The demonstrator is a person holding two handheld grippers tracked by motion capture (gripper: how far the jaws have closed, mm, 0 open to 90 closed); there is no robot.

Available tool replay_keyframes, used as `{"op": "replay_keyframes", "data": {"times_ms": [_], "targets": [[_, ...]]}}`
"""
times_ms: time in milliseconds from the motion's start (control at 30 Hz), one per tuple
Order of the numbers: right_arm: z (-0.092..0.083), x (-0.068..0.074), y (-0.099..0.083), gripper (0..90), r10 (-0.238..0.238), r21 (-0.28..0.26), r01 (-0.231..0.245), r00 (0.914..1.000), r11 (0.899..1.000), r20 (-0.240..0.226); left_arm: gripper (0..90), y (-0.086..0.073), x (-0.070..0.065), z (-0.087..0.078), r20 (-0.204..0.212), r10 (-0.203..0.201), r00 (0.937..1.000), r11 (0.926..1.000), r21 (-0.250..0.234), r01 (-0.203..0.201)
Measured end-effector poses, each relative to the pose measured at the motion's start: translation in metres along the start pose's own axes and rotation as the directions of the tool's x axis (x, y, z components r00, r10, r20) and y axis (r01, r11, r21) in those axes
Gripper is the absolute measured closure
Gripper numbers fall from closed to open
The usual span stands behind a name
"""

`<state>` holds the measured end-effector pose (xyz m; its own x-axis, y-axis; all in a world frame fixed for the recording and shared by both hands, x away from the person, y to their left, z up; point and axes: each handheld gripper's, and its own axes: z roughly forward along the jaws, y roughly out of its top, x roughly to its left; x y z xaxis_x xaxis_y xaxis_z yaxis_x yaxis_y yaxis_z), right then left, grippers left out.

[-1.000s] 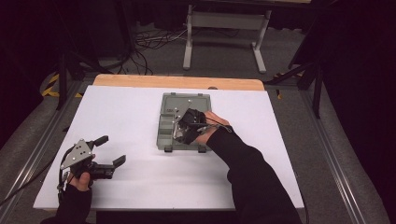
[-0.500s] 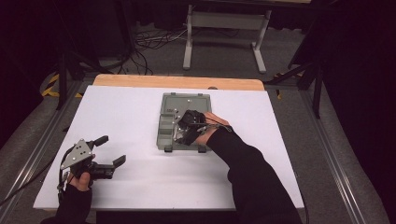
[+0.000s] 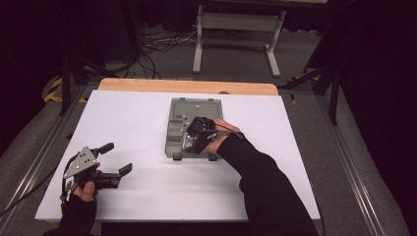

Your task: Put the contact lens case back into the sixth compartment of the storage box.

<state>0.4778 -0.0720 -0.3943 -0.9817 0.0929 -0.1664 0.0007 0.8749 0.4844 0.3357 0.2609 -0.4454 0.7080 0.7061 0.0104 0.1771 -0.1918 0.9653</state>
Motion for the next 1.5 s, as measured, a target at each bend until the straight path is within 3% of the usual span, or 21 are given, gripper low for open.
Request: {"op": "replay_keyframes", "data": {"times_ms": [267, 600, 967, 1133, 1500], "targets": [[0.001, 0.000, 0.000, 26.3, -0.005, 0.003, 0.005, 1.0000, 1.000, 0.000, 3.4, 0.000, 0.000, 0.000, 0.001, 0.000, 1.0000, 1.0000, 0.000, 0.000], [-0.004, -0.001, 0.000, 17.8, 0.009, -0.029, -0.009, 0.9999, 1.000, 0.005, 3.4, 0.000, 0.000, 0.000, 0.001, -0.002, 1.0000, 1.0000, -0.002, 0.002], [-0.021, 0.002, 0.006, 2.5, 0.019, -0.130, -0.012, 0.9986, 0.991, 0.050, 3.4, 0.000, 0.000, 0.000, 0.002, -0.002, 1.0000, 1.0000, -0.002, 0.002], [-0.032, 0.006, 0.009, 1.5, 0.022, -0.181, -0.011, 0.9979, 0.983, 0.061, 3.4, 0.000, 0.000, -0.001, 0.003, -0.002, 1.0000, 1.0000, -0.003, 0.002], [-0.048, 0.014, 0.009, 0.3, 0.031, -0.218, -0.012, 0.9958, 0.976, 0.087, 3.4, 0.001, 0.000, 0.000, -0.001, -0.004, 1.0000, 1.0000, -0.002, 0.004]]}}
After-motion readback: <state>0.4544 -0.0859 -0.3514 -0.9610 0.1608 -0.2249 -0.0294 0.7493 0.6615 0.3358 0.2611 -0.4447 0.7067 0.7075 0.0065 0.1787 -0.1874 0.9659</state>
